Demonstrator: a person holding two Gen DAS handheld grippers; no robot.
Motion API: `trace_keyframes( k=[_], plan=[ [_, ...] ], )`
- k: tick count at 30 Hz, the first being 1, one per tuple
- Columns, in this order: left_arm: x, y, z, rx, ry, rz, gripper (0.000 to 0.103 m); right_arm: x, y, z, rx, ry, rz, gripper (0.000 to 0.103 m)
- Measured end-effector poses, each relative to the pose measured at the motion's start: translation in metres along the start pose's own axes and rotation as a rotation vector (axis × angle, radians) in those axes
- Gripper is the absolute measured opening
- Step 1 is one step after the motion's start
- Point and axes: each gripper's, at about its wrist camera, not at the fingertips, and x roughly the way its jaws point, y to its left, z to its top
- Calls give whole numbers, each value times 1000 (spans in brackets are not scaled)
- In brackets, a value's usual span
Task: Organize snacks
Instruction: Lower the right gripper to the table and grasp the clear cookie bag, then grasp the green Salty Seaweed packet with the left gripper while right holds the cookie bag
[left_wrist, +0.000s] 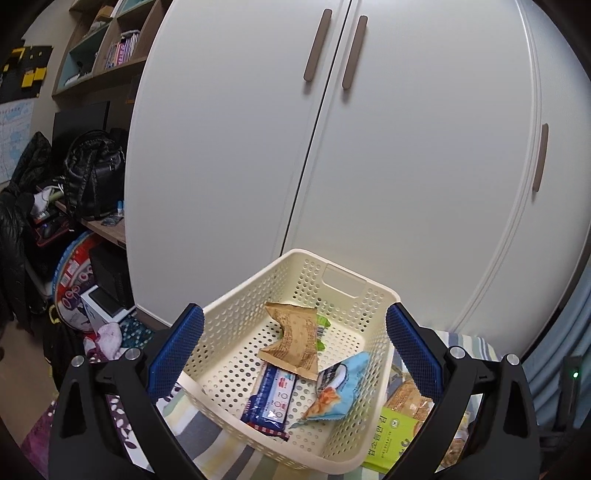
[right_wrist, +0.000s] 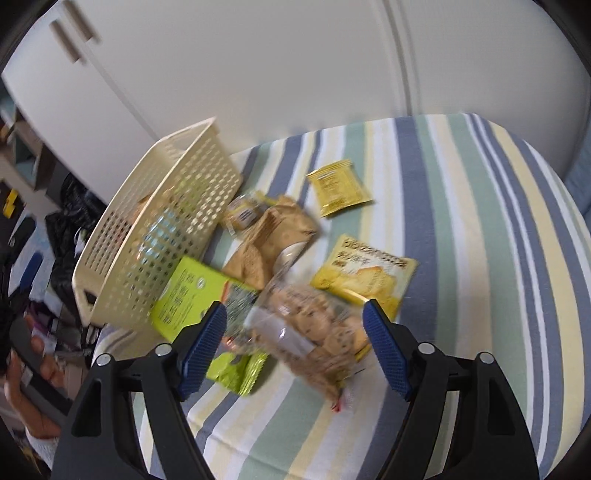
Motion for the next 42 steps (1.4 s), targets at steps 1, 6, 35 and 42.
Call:
trace_keyframes(
  k=[1,6,35,42],
  plan=[
    [1,0,-1,-4,7,-11,100,0,5,-2,-47,-1,11,88],
    [11,4,-5,-14,45,-7,100,13,18,-6,-263,54,-2,89],
    [6,-57,-31,186,182,-108,100,39,-23,-21,-228,174,5,53],
    [-15,-104,-82,368,363,-217,100,-7,-61,-41,-85,36,29,53]
  ],
)
